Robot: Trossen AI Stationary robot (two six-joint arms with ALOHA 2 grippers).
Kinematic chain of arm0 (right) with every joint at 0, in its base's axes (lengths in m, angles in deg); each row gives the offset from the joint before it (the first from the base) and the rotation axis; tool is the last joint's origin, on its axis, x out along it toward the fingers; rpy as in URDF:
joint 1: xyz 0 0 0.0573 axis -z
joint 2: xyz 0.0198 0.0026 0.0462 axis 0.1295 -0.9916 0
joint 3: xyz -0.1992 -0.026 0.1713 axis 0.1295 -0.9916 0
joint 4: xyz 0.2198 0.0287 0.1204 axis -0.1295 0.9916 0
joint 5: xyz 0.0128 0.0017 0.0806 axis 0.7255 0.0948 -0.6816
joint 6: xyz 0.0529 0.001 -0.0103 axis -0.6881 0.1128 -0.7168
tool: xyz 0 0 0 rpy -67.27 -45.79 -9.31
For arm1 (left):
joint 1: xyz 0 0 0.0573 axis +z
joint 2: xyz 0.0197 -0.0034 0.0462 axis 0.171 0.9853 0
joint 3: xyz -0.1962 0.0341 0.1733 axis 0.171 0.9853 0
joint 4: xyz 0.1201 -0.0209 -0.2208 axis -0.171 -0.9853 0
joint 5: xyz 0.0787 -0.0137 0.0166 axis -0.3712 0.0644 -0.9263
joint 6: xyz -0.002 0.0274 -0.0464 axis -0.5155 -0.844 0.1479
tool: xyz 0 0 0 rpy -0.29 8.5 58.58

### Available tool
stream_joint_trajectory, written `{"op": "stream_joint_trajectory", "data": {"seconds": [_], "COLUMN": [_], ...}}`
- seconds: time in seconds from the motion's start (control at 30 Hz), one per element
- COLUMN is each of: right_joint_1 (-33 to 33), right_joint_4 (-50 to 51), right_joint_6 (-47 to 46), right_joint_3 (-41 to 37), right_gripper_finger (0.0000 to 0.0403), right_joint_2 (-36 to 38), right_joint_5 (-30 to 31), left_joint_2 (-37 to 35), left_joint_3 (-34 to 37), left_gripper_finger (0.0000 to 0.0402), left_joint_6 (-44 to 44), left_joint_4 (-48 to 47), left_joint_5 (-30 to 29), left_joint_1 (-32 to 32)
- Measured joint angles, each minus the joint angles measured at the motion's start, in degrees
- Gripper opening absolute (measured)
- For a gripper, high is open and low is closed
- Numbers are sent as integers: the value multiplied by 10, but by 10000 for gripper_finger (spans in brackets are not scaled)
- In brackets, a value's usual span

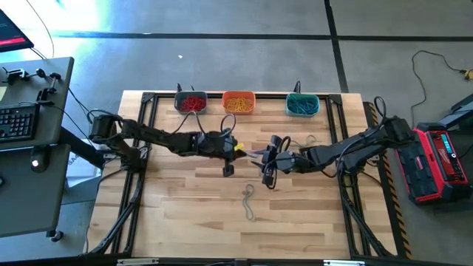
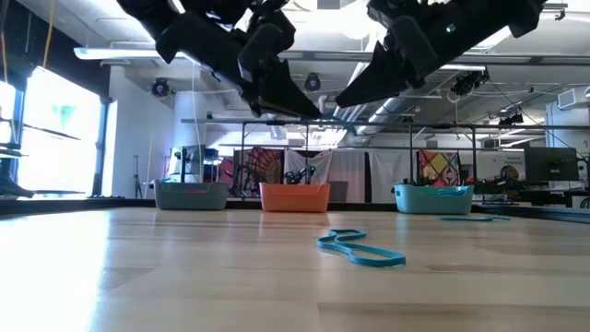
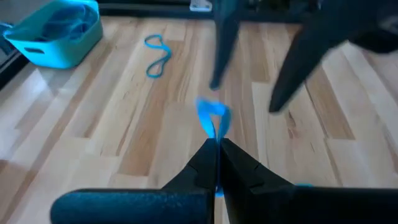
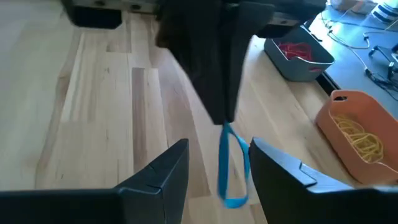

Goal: Sort rubber bands into baskets
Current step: Put the blue rubber band into the light blue bin

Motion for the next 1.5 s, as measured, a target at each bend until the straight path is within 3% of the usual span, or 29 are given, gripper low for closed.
{"op": "stream_joint_trajectory", "data": {"seconds": [0.2, 0.53, 0.67, 0.8, 0.87, 1.03, 1.2, 1.5], "right_joint_1": [16, 36, 45, 44, 44, 49, 61, 132], "right_joint_4": [15, 33, 43, 43, 43, 48, 82, 188], "right_joint_6": [16, 41, 28, 41, 46, 43, 25, -52], "right_joint_3": [0, 0, 0, 0, 0, 0, 0, 0], "right_gripper_finger": [154, 128, 87, 17, 8, 3, 2, 1], "right_joint_2": [0, 0, 0, 0, 0, 5, 19, 64], "right_joint_5": [6, 0, -28, -34, -35, -54, -55, 24], "left_joint_2": [-1, -1, -1, -1, -1, -1, -1, -1], "left_joint_3": [0, 0, 0, 0, 0, 0, 0, 0], "left_gripper_finger": [3, 3, 3, 4, 10, 42, 99, 185], "left_joint_6": [-13, -35, -42, -42, -43, -46, -23, -15], "left_joint_4": [11, 22, 22, 22, 22, 23, 22, 73], "left_joint_5": [55, 93, 93, 92, 89, 55, 53, 20], "left_joint_1": [32, 43, 43, 43, 43, 42, 40, 40]}}
